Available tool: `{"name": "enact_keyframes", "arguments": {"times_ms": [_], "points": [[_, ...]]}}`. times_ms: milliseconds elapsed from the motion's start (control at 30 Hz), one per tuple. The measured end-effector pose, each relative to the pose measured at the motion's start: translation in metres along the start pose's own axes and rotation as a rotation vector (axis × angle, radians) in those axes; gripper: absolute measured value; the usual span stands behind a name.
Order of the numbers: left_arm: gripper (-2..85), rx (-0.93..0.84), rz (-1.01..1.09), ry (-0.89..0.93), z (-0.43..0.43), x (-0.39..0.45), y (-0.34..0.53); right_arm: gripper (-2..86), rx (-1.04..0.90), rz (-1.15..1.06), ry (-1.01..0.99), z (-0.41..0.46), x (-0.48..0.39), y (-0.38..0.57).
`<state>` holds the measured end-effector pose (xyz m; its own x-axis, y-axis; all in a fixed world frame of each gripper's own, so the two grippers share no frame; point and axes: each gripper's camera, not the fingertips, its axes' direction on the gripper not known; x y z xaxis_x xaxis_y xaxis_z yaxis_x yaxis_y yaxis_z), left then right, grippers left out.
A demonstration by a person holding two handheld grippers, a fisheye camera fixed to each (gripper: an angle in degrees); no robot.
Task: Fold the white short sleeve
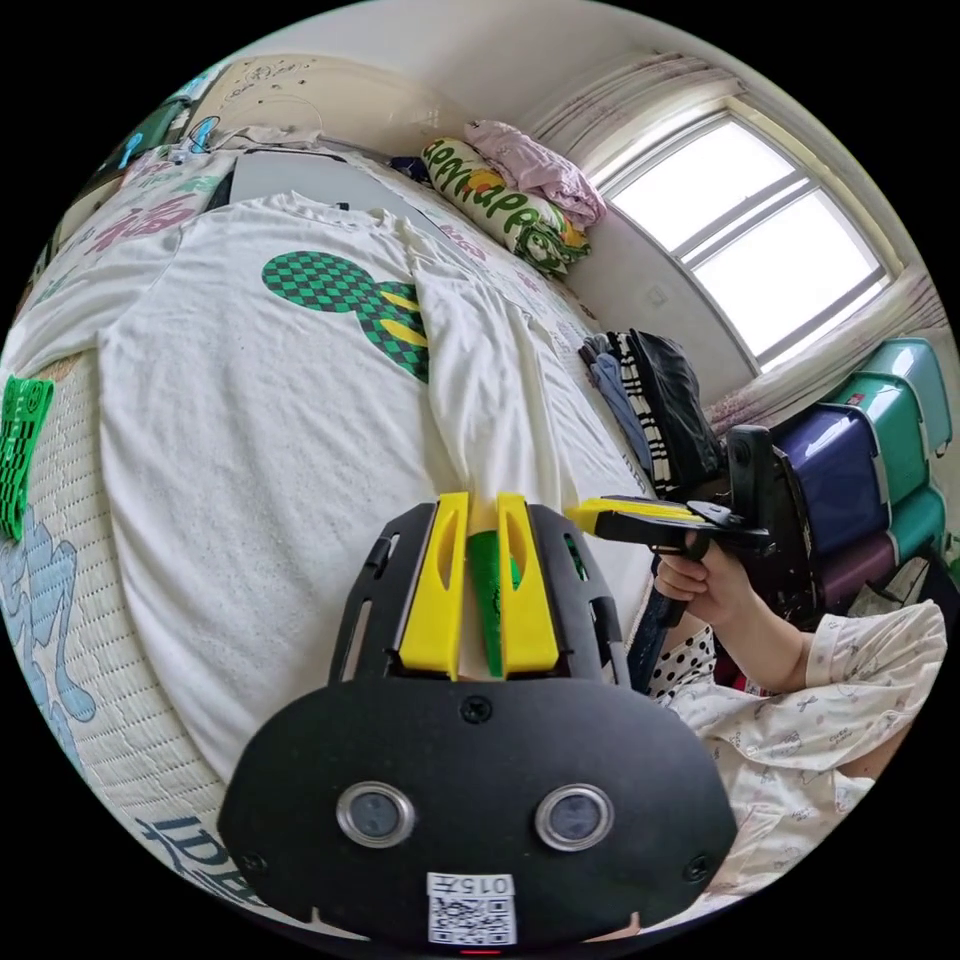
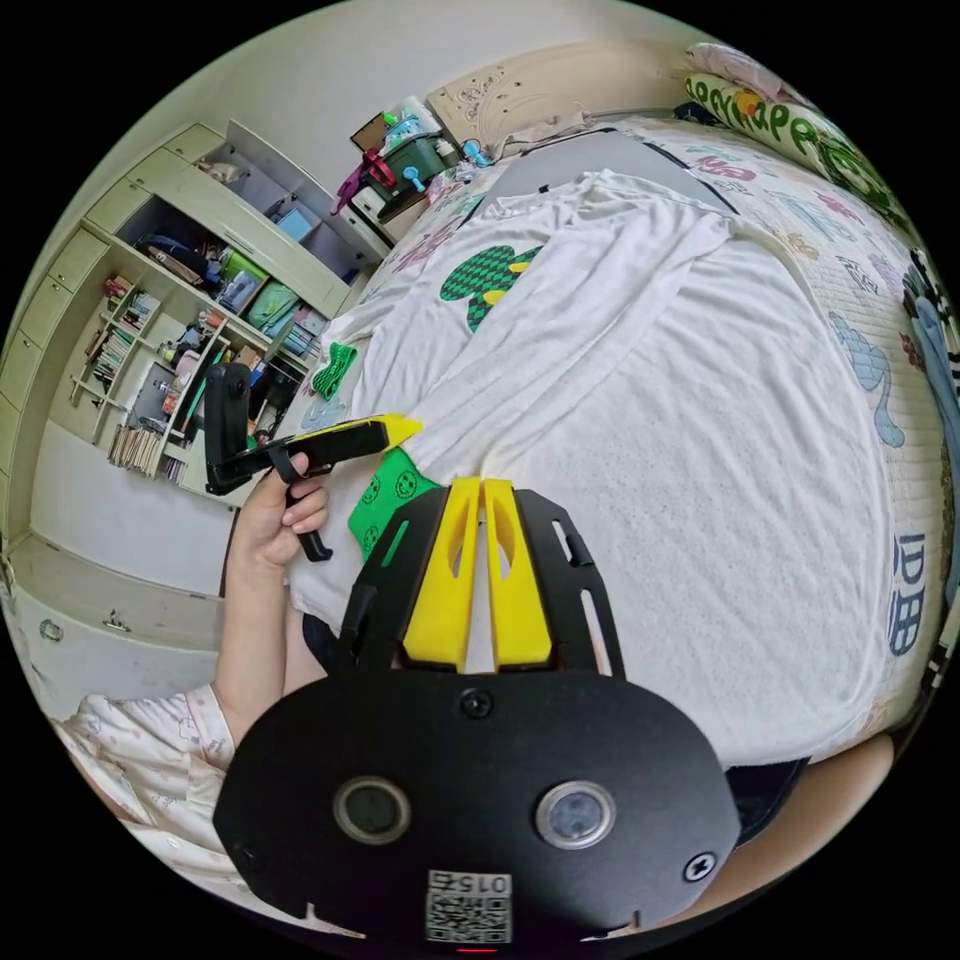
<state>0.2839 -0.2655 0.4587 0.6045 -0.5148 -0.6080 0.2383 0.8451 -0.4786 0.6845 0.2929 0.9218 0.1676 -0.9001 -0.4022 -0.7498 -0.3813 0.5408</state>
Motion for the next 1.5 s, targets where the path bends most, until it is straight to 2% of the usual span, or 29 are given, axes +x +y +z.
{"name": "enact_keyframes", "arguments": {"times_ms": [133,333,500,667,833,900,1000,1133,1233,1333,1500], "points": [[0.1,0.051,-0.011,0.038,-0.007,-0.006,-0.001,-0.1,0.004,0.019,0.026,-0.022,-0.001,-0.004],[-0.6,-0.037,0.02,-0.083,0.018,0.002,-0.014,-0.2,0.001,0.021,0.03,-0.048,-0.004,-0.017],[-0.4,-0.03,0.004,-0.039,0.018,-0.005,-0.019,0.7,0.016,-0.027,0.041,-0.081,-0.014,-0.031],[1.1,0.124,0.005,0.101,-0.013,-0.013,-0.009,5.4,0.069,0.08,-0.2,-0.15,0.032,-0.05],[5.9,0.248,-0.062,0.086,-0.045,-0.022,-0.029,7.5,0.243,0.19,-0.278,-0.244,0.111,-0.088],[7.1,0.292,-0.076,0.093,-0.049,-0.016,-0.065,8.8,0.261,0.234,-0.261,-0.269,0.138,-0.116],[8.1,0.305,-0.04,-0.001,-0.041,-0.001,-0.14,9.7,0.299,0.238,-0.261,-0.301,0.171,-0.168],[10.9,0.228,-0.052,-0.083,0.012,-0.006,-0.262,10.2,0.276,0.255,-0.312,-0.312,0.205,-0.243],[11.2,0.158,-0.036,-0.154,0.054,-0.009,-0.322,10.3,0.226,0.267,-0.306,-0.308,0.222,-0.285],[13.4,0.114,-0.116,-0.109,0.105,-0.026,-0.385,8.8,0.217,0.259,-0.32,-0.315,0.237,-0.313],[12.3,0.11,-0.123,-0.067,0.148,-0.029,-0.432,5.6,0.216,0.26,-0.311,-0.336,0.258,-0.333]]}}
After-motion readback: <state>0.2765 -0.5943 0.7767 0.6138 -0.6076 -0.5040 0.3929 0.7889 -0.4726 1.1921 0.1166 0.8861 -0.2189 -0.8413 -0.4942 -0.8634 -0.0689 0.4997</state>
